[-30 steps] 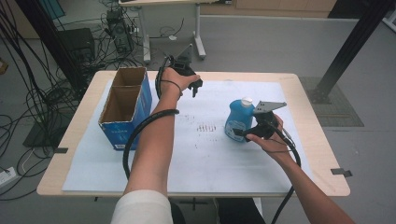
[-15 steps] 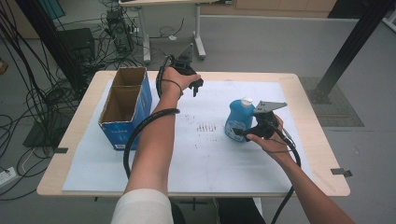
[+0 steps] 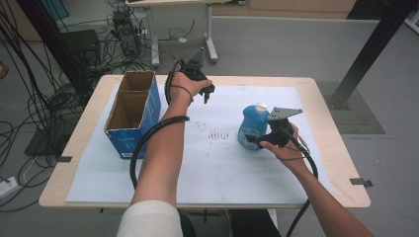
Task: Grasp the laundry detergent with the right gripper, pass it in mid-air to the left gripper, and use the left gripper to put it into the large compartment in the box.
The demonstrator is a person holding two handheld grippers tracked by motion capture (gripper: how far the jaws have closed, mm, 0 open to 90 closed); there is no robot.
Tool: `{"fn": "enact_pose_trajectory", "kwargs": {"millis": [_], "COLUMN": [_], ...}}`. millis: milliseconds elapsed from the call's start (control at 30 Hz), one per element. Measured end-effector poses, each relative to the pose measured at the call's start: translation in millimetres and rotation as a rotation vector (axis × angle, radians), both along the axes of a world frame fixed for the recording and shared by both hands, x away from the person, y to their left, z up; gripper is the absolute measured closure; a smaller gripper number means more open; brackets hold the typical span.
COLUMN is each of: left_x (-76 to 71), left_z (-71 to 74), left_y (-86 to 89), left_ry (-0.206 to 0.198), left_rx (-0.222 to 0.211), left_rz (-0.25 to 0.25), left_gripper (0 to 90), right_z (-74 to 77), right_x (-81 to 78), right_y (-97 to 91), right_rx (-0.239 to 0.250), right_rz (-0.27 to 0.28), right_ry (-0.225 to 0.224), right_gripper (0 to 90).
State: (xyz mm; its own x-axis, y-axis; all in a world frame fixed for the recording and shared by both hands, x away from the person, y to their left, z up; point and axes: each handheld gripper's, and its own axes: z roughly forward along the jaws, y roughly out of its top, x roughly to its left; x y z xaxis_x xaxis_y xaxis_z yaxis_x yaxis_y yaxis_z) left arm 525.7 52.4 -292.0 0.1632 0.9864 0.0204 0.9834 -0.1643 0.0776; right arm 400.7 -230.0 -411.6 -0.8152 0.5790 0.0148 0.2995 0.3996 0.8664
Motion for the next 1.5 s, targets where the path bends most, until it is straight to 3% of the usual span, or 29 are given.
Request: {"fn": "enact_pose_trajectory", "kwargs": {"millis": [100, 600, 1500], "left_x": [-0.1, -0.6, -3.1], "left_z": [-0.5, 1.4, 6.4], "left_y": [0.3, 2.7, 1.4], "left_ry": [0.001, -0.003, -0.013], "left_rx": [0.000, -0.001, 0.005], "left_rz": [-0.001, -0.006, -0.003], "left_gripper": [6.1, 6.1, 6.1], "right_z": [-2.5, -3.5, -3.8], "right_x": [0.2, 1.1, 1.2], "right_y": [0.4, 0.3, -0.2], "right_rx": [0.007, 0.004, 0.006], "right_rz": [0.002, 0.011, 0.015], "right_ry": [-0.006, -0.028, -0.033], "right_gripper": [18.8, 40.9, 42.4]}}
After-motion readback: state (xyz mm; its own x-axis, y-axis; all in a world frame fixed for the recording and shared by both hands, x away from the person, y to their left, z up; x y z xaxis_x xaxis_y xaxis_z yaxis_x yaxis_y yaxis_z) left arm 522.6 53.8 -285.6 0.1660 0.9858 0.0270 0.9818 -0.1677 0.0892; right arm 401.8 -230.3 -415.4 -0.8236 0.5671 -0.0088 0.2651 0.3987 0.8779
